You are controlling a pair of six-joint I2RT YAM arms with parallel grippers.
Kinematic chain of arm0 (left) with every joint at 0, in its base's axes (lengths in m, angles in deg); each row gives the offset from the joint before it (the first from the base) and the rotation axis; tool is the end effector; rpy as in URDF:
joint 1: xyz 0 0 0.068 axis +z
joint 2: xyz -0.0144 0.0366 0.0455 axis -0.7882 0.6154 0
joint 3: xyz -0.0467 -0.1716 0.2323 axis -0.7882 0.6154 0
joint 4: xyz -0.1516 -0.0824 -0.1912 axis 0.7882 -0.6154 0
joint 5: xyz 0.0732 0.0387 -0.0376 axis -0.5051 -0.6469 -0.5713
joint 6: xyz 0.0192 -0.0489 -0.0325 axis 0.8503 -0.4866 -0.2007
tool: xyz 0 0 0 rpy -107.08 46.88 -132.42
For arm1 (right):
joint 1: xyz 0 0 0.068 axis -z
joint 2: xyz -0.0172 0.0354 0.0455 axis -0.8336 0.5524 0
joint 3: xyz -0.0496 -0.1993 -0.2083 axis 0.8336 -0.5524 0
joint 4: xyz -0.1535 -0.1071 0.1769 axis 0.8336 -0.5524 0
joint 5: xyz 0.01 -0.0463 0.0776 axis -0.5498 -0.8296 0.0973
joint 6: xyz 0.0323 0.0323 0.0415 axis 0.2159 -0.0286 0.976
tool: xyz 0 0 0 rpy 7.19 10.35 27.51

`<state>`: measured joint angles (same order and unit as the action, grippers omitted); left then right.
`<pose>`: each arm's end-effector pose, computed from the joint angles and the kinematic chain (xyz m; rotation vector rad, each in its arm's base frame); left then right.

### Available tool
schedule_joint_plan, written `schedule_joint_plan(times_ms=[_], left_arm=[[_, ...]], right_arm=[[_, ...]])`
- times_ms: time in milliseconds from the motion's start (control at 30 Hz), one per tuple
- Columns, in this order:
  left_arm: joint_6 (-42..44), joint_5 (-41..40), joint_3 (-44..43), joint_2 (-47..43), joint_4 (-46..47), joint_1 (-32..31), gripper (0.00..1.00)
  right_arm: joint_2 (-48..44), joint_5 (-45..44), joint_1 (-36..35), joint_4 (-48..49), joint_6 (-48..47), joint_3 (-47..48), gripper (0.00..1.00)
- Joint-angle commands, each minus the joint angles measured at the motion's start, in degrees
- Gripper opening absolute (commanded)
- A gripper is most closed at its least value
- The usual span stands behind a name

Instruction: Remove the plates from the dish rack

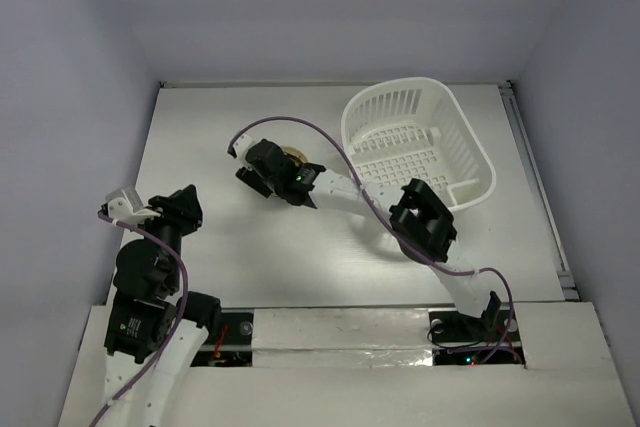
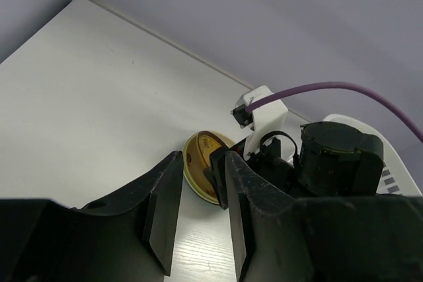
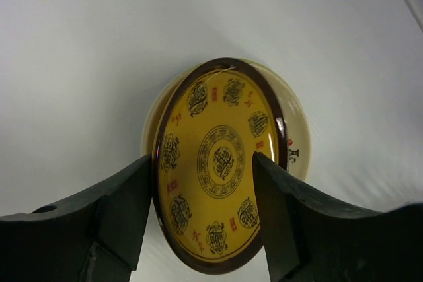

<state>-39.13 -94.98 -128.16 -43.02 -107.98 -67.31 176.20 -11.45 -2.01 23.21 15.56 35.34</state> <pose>0.0467 0.0031 0.3527 -0.4151 1.3875 -0.3618 0.2996 0.4542 0.2427 -1.0437 1.8234 0.0436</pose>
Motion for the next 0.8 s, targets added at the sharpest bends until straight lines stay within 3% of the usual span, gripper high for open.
schedule_joint_plan(times_ms=[0,300,567,667,700,767], left_arm=[[0.6,0.2,-0.3,0.4,1.9,0.3,0.29],[0.4,-0.1,-0.1,0.0,1.8,0.3,0.33],[0.5,0.4,0.1,0.5,2.2,0.3,0.36],[0.7,0.3,0.1,0.7,2.2,0.3,0.38],[0.7,0.2,0.1,0.8,2.3,0.3,0.38],[0.8,0.2,0.1,0.8,2.3,0.3,0.39]], right_arm=[[-4.5,-0.3,-0.2,6.0,3.2,-2.6,0.69],[-18.4,-3.1,-0.2,9.3,7.2,-13.2,0.72],[-28.5,0.4,0.4,9.4,10.5,-22.8,0.72],[-31.7,-0.9,0.4,7.8,13.1,-24.1,0.51],[-33.4,-1.0,0.4,9.4,13.4,-25.3,0.22],[-40.5,-1.2,0.4,11.2,16.4,-30.2,0.00]])
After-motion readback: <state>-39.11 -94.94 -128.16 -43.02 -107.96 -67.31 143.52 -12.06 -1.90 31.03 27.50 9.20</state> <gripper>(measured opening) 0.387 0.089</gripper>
